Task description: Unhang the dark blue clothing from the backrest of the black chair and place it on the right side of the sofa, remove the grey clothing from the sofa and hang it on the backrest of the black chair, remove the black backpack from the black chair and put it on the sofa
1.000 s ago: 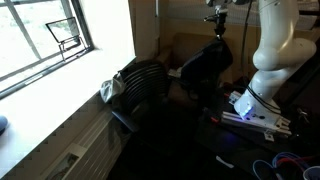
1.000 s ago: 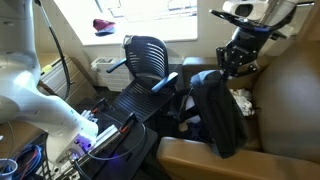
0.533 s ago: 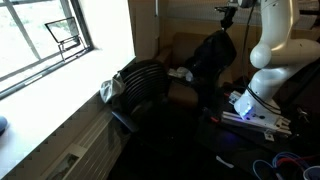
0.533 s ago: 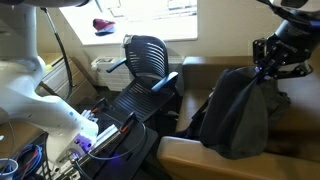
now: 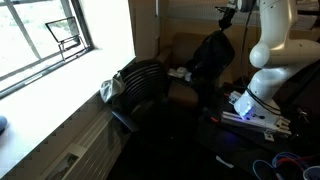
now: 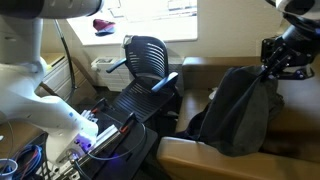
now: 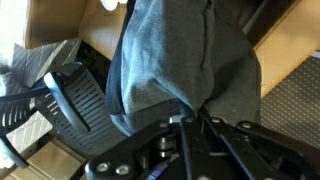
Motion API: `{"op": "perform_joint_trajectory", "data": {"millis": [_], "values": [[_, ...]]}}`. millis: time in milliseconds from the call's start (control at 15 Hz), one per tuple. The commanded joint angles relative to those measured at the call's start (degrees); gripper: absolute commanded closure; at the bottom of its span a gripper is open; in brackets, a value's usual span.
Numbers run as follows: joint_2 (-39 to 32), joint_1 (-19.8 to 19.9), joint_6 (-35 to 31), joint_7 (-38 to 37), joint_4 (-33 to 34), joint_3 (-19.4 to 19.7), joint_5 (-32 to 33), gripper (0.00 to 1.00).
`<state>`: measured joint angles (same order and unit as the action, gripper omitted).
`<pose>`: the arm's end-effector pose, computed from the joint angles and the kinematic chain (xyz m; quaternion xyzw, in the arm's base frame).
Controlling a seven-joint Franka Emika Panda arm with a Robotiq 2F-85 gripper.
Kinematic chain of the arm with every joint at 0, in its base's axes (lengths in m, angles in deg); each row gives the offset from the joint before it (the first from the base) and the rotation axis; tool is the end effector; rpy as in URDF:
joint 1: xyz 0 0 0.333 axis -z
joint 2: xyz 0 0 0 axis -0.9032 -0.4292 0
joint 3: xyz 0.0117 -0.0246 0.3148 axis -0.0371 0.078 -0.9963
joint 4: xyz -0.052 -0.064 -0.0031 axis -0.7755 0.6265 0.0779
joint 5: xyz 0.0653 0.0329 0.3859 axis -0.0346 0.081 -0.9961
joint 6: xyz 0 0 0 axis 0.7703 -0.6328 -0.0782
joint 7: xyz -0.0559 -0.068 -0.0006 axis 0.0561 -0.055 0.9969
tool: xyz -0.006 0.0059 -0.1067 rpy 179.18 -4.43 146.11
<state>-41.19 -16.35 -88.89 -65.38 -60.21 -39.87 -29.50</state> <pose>0.3592 -0.6438 0.3650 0.3489 0.9260 0.1439 0.0046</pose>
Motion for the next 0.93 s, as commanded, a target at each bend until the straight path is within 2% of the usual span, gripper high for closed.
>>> {"op": "perform_joint_trajectory", "data": {"millis": [0,200,267,333,400,533,667,733,800,867], "values": [[-6.7,1.6,-0.6,0.5,7.9,9.6,-14.9,0.98],[-10.3,-0.8,-7.3,0.8,5.2,18.5,-28.4,0.98],[-11.1,-4.3,-10.3,0.8,0.7,23.6,-33.0,0.68],[-9.4,-0.5,-5.9,0.8,3.9,17.6,-27.1,0.92],[-10.7,-1.5,-7.6,0.8,3.1,20.4,-30.1,0.87],[-11.8,-2.7,-9.0,0.7,2.5,22.2,-31.5,0.71],[-11.8,-3.3,-9.2,0.7,2.4,22.7,-31.6,0.68],[-11.8,-3.5,-9.2,0.7,2.4,22.9,-31.6,0.43],[-11.7,-3.5,-8.8,1.1,2.5,22.8,-31.4,0.42],[-11.4,-3.4,-9.3,1.3,2.6,22.5,-32.0,0.35]]}}
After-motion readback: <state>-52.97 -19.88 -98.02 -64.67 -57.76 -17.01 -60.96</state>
